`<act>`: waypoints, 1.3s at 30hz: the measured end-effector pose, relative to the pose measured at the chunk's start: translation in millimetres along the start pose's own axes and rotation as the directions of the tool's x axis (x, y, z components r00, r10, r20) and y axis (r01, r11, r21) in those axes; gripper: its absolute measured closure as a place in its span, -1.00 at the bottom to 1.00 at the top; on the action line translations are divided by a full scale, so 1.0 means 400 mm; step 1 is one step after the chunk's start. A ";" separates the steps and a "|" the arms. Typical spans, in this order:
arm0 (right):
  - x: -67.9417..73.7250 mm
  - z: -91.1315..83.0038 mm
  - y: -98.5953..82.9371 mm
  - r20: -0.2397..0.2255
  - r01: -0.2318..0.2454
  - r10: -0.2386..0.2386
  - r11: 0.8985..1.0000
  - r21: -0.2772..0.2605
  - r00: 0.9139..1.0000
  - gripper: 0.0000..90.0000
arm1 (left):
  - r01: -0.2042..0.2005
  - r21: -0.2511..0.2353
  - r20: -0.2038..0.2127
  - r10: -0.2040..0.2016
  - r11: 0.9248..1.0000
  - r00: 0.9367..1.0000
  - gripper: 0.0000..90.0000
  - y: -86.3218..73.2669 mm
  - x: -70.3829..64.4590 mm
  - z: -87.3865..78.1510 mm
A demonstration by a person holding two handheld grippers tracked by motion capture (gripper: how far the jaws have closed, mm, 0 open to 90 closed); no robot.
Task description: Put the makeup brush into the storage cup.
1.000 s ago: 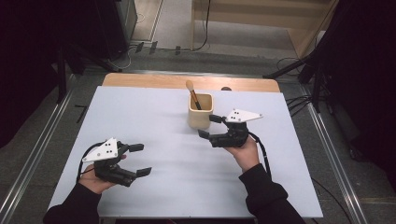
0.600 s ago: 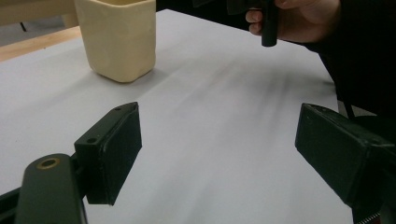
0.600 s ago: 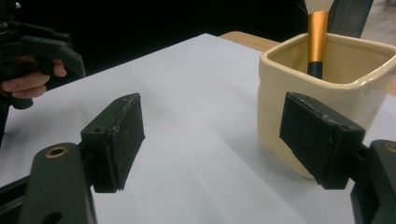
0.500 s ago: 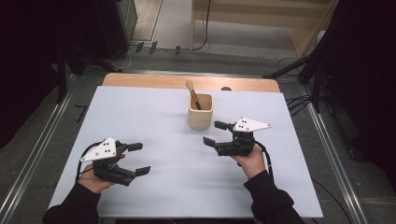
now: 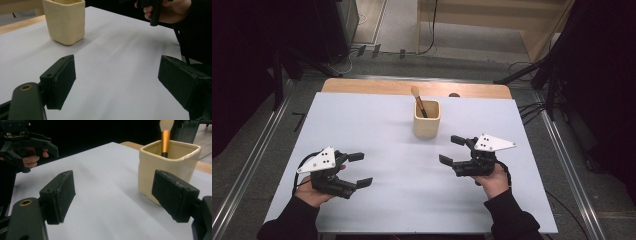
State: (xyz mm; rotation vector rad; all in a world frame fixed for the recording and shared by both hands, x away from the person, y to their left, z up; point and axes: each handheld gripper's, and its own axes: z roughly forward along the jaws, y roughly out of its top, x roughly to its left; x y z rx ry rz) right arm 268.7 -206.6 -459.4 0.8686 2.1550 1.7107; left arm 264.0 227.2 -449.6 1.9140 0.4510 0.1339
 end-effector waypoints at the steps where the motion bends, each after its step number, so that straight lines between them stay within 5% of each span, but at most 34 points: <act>1: 0.001 -0.010 -0.006 0.008 0.009 -0.009 1.000 -0.001 1.000 -0.56 | -0.001 -0.001 0.000 0.001 1.000 1.000 -0.67 0.000 0.001 -0.001; 18: 0.023 -0.088 -0.053 0.003 0.073 -0.073 0.997 -0.016 0.997 -0.57 | -0.008 -0.016 -0.004 0.008 1.000 1.000 -0.66 0.000 0.002 -0.004; 39: 0.042 -0.180 -0.084 0.052 0.079 -0.078 0.997 -0.027 0.996 -0.58 | -0.022 -0.035 -0.020 0.021 0.999 1.000 -0.66 0.002 -0.004 -0.011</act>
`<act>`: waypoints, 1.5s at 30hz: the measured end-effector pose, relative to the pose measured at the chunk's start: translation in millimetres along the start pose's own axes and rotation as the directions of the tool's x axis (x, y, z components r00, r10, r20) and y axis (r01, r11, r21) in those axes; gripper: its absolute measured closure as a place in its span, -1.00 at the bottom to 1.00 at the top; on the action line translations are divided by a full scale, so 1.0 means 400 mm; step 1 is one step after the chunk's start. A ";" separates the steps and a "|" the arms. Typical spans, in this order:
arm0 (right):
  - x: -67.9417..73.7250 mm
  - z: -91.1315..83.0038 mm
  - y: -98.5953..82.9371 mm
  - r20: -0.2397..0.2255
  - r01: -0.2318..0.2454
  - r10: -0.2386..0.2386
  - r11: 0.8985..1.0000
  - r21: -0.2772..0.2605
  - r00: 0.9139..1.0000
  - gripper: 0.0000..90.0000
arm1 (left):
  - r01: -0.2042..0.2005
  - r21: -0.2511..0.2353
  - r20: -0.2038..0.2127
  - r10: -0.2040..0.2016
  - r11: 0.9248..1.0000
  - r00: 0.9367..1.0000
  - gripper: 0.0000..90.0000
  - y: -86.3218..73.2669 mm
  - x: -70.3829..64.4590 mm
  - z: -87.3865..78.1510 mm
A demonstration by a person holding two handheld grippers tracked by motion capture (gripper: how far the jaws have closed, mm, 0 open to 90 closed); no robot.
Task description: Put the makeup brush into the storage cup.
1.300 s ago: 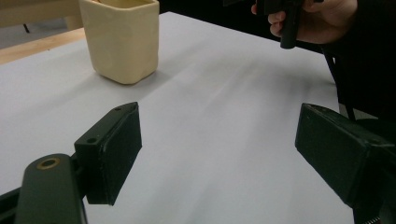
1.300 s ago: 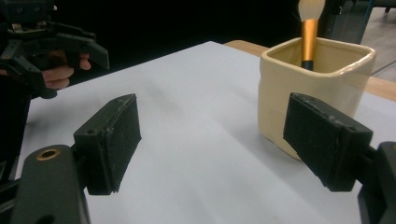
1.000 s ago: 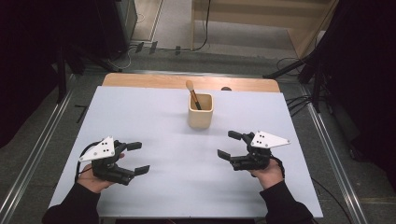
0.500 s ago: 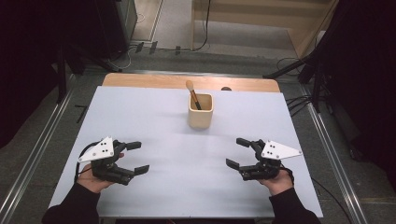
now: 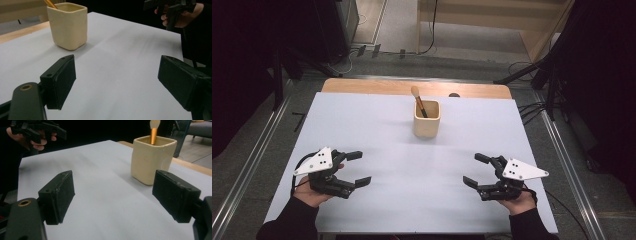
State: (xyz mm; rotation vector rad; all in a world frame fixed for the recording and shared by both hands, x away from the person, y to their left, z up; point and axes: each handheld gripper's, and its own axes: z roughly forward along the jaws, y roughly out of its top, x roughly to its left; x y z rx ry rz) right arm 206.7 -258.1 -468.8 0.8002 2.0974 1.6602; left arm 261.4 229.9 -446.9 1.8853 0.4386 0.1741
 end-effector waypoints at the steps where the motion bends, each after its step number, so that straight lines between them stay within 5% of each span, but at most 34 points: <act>1: 0.000 -0.004 -0.001 0.005 -0.001 0.001 1.000 -0.002 1.000 -0.58 | 0.000 0.000 0.000 0.000 1.000 1.000 -0.66 0.000 0.000 0.000; 22: -0.016 -0.013 -0.007 0.053 -0.020 0.020 1.000 0.000 0.998 -0.58 | 0.000 -0.001 -0.006 0.000 1.000 1.000 -0.66 -0.001 0.003 0.001; 45: -0.012 -0.009 -0.006 0.042 -0.011 0.011 1.000 0.010 0.999 -0.58 | -0.003 0.000 -0.005 0.003 1.000 1.000 -0.66 -0.001 0.003 0.001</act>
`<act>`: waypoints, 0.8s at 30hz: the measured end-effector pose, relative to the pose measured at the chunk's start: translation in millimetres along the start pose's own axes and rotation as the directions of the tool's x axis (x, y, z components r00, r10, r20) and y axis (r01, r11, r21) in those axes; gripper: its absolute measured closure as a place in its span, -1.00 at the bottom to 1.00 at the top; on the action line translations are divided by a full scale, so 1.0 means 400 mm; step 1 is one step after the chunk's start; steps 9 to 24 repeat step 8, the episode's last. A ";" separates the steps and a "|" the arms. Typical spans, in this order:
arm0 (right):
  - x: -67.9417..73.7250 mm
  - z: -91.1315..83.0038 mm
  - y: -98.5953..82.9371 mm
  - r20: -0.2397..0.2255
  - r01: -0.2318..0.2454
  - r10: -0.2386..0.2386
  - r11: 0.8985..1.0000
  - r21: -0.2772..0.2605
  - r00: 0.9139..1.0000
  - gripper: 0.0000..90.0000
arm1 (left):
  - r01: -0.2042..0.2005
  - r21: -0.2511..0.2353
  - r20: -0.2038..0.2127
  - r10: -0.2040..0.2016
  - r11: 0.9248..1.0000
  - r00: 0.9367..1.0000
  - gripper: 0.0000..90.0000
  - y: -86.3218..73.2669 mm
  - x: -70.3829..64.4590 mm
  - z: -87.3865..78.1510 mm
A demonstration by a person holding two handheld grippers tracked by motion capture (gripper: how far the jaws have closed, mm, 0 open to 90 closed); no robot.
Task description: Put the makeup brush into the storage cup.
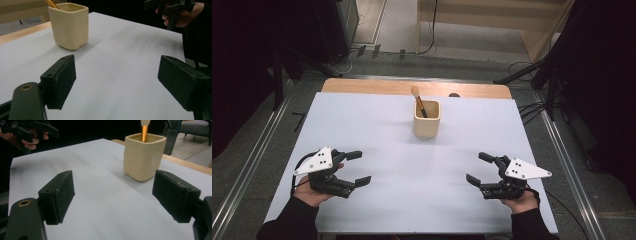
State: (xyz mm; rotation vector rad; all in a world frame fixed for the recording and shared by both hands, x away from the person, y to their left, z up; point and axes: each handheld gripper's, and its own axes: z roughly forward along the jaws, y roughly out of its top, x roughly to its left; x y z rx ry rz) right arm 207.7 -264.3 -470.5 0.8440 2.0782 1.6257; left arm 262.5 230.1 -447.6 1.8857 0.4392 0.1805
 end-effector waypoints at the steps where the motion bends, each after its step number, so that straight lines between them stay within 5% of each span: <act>1: 0.000 0.000 0.000 -0.001 0.000 0.000 1.000 0.000 1.000 -0.58 | 0.000 0.000 0.001 0.000 1.000 1.000 -0.66 0.000 0.000 0.000; 24: 0.000 0.002 0.000 -0.004 -0.002 0.002 1.000 0.005 1.000 -0.58 | 0.003 -0.001 0.001 -0.003 1.000 1.000 -0.66 0.000 0.001 0.000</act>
